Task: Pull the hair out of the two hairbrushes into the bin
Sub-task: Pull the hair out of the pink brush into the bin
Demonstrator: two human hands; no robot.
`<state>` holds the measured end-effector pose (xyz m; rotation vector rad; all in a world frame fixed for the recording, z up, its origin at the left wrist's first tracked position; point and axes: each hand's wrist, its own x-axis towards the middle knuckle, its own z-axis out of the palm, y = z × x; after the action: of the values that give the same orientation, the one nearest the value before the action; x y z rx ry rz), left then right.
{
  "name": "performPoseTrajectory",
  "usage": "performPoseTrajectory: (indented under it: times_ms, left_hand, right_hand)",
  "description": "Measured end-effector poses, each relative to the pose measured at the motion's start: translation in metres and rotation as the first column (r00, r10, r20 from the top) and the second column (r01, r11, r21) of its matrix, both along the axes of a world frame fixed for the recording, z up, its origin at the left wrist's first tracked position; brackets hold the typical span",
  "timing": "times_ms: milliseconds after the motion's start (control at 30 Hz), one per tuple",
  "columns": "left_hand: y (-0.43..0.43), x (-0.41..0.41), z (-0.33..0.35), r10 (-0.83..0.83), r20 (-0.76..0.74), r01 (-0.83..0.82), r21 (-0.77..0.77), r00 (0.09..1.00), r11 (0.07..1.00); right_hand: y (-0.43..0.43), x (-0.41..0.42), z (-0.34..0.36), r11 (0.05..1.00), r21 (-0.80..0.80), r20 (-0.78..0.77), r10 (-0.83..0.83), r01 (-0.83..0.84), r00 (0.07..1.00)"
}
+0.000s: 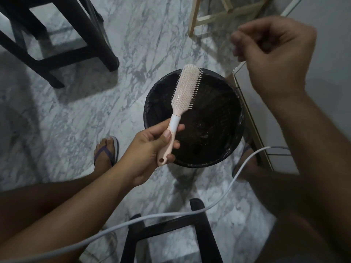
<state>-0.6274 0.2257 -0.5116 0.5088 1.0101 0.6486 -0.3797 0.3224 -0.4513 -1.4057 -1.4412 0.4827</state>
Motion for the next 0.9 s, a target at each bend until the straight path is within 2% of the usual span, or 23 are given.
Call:
performPoseTrajectory:
  times_ms: [100, 167, 200, 233, 300, 367, 400, 433, 467, 500, 567, 600, 667, 767, 833, 900]
  left_hand:
    - [0.0, -0.001, 0.001, 0.002, 0.018, -0.001, -0.014, 1.0, 1.0]
    - [0.0, 0.0, 0.001, 0.005, 0.028, -0.004, -0.023, 1.0, 1.0]
    - [0.0, 0.0, 0.001, 0.005, 0.034, -0.004, -0.027, 0.999, 1.0]
    - [0.0, 0.001, 0.002, 0.002, 0.041, -0.001, -0.03, 0.999, 1.0]
    - [-0.001, 0.004, 0.003, -0.016, 0.053, 0.017, -0.028, 0.998, 0.999]
    - [-0.003, 0.006, 0.004, -0.031, 0.067, 0.033, -0.023, 0.997, 0.999]
    - [-0.003, 0.007, 0.004, -0.032, 0.077, 0.034, -0.025, 0.997, 0.999]
    - [-0.003, 0.007, 0.005, -0.03, 0.088, 0.033, -0.028, 0.996, 0.999]
    - [-0.003, 0.008, 0.005, -0.03, 0.097, 0.033, -0.029, 0.995, 0.999]
    - [-0.004, 0.008, 0.006, -0.032, 0.105, 0.036, -0.03, 0.994, 0.999]
    - [-0.005, 0.008, 0.005, -0.029, 0.116, 0.034, -0.039, 0.993, 0.999]
    - [-0.006, 0.008, 0.005, -0.024, 0.114, 0.029, -0.042, 0.993, 0.999]
    - [-0.004, 0.006, 0.004, -0.002, 0.093, 0.005, -0.038, 0.996, 0.999]
    - [0.003, 0.001, 0.005, 0.062, 0.096, -0.06, -0.025, 0.993, 0.998]
    - [0.009, -0.002, 0.008, 0.092, 0.119, -0.092, -0.005, 0.989, 0.996]
    - [0.013, -0.004, 0.01, 0.103, 0.136, -0.106, 0.011, 0.985, 0.994]
  right_hand:
    - [0.004, 0.004, -0.008, 0.992, -0.066, -0.101, -0.116, 0.11, 0.988]
    - [0.003, -0.003, -0.026, 0.948, -0.267, -0.11, -0.207, 0.172, 0.972]
    - [0.002, -0.01, -0.035, 0.902, -0.407, -0.134, -0.219, 0.148, 0.966]
    - [-0.001, -0.018, -0.042, 0.842, -0.535, -0.19, -0.201, 0.07, 0.961]
    - [-0.005, -0.037, -0.052, 0.692, -0.689, -0.427, -0.144, -0.218, 0.893]
    - [-0.01, -0.05, -0.052, 0.567, -0.656, -0.68, -0.157, -0.498, 0.716]
    - [-0.012, -0.054, -0.052, 0.538, -0.62, -0.742, -0.166, -0.571, 0.649]
    - [-0.014, -0.057, -0.053, 0.52, -0.616, -0.75, -0.156, -0.593, 0.643]
    - [-0.016, -0.059, -0.056, 0.517, -0.644, -0.71, -0.13, -0.564, 0.692]
    - [-0.017, -0.062, -0.057, 0.531, -0.691, -0.62, -0.084, -0.491, 0.78]
    - [-0.017, -0.062, -0.063, 0.587, -0.746, -0.35, 0.056, -0.315, 0.935]
    - [-0.017, -0.059, -0.065, 0.628, -0.733, -0.226, 0.137, -0.262, 0.964]
    - [-0.019, -0.052, -0.071, 0.702, -0.664, -0.09, 0.266, -0.257, 0.96]
    - [-0.023, -0.046, -0.089, 0.731, -0.659, 0.038, 0.263, -0.174, 0.964]
    - [-0.026, -0.047, -0.104, 0.645, -0.76, 0.214, 0.362, -0.078, 0.907]
    - [-0.032, -0.045, -0.118, 0.403, -0.915, 0.259, 0.583, 0.002, 0.77]
